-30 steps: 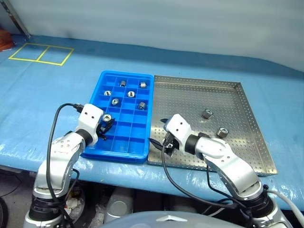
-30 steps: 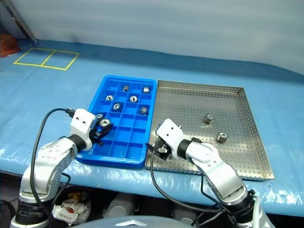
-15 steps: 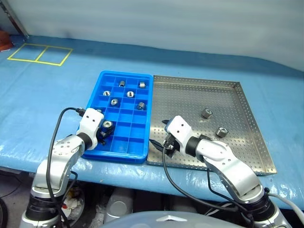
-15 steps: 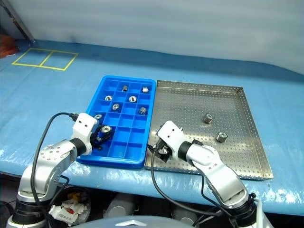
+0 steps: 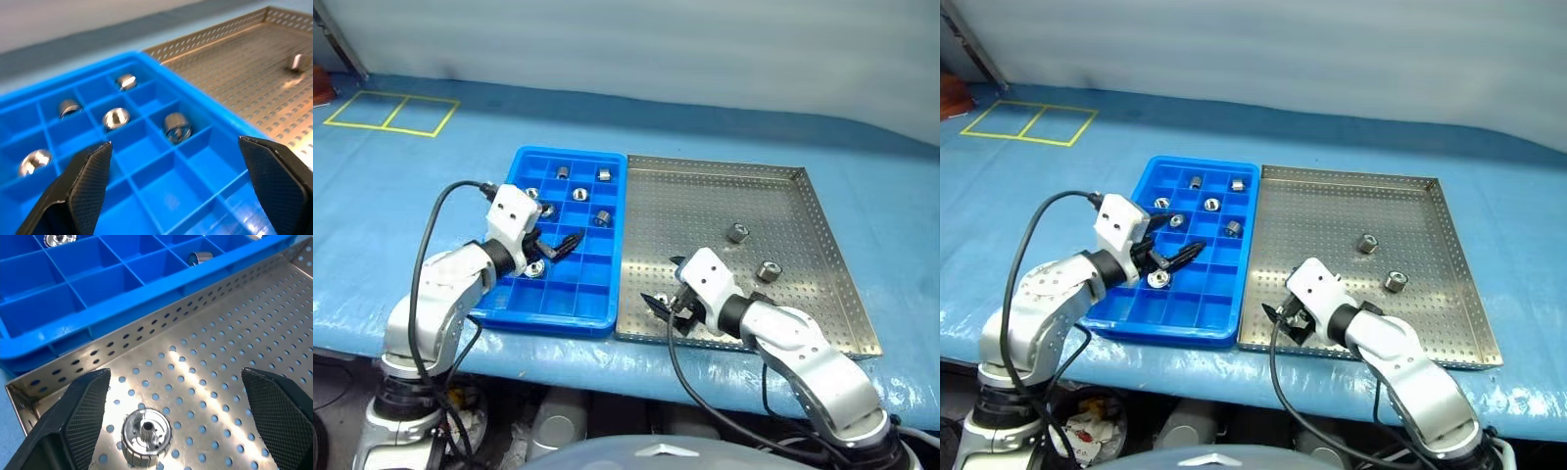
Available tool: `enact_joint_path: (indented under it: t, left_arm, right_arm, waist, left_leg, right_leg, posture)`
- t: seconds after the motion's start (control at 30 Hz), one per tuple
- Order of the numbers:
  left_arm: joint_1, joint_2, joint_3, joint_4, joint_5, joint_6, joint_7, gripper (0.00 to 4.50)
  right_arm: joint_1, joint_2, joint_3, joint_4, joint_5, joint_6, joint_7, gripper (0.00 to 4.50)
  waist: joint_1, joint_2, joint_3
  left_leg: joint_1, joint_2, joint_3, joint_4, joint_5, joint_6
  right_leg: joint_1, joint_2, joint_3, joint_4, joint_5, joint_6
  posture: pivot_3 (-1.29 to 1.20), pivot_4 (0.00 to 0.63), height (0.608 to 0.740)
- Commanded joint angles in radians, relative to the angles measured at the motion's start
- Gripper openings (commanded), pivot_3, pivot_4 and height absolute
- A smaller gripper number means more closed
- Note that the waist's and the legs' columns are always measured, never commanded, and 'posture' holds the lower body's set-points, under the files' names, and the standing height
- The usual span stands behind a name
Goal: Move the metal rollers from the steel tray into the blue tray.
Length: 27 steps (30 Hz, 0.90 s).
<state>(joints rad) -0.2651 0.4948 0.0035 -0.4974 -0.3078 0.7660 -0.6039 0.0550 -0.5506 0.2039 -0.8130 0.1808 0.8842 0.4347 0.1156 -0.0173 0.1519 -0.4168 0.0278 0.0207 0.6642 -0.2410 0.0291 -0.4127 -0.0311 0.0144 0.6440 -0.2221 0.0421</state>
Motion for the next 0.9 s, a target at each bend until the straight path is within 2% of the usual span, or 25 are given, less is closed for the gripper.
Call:
enact_joint_path:
  t: [0.03, 0.23, 0.5, 0.9]
  left_arm:
    - [-0.059, 0.022, -0.084, 0.047, -0.015, -0.067, -0.098, 4.49]
    - [-0.215, 0.027, -0.271, 0.217, 0.030, -0.162, -0.266, 4.49]
    - [-0.356, 0.012, -0.455, 0.412, 0.105, -0.280, -0.463, 4.49]
    - [-0.425, 0.017, -0.599, 0.542, 0.223, -0.406, -0.670, 4.49]
  right_arm:
    - [0.055, -0.021, -0.072, -0.079, 0.005, 0.025, -0.016, 4.50]
    - [0.186, -0.027, -0.146, -0.159, -0.007, 0.062, -0.055, 4.50]
    - [0.305, 0.023, -0.149, -0.233, -0.019, 0.067, -0.129, 4.50]
    - [0.380, 0.058, -0.119, -0.234, -0.024, -0.002, -0.215, 4.50]
  waist:
    - [-0.011, 0.000, 0.000]
    - [-0.042, 0.000, 0.000]
    - [-0.096, 0.000, 0.000]
    - [-0.132, 0.000, 0.000]
  left_leg:
    - [0.000, 0.000, 0.000, 0.000, 0.000, 0.000]
    - [0.000, -0.001, 0.000, 0.001, 0.000, 0.000]
    - [0.001, -0.001, 0.002, 0.001, 0.000, 0.000]
    - [0.001, 0.000, 0.003, 0.001, 0.000, 0.000]
  right_leg:
    - [0.000, 0.000, 0.000, 0.000, 0.000, 0.001]
    - [0.000, 0.002, 0.000, 0.000, -0.001, 0.002]
    - [0.000, 0.004, 0.002, 0.001, -0.001, 0.002]
    - [-0.001, 0.005, 0.005, 0.001, -0.001, 0.003]
  posture:
    - [0.16, 0.150, 0.740]
    - [0.08, 0.150, 0.740]
    - [-0.01, 0.150, 0.740]
    - [-0.08, 0.150, 0.740]
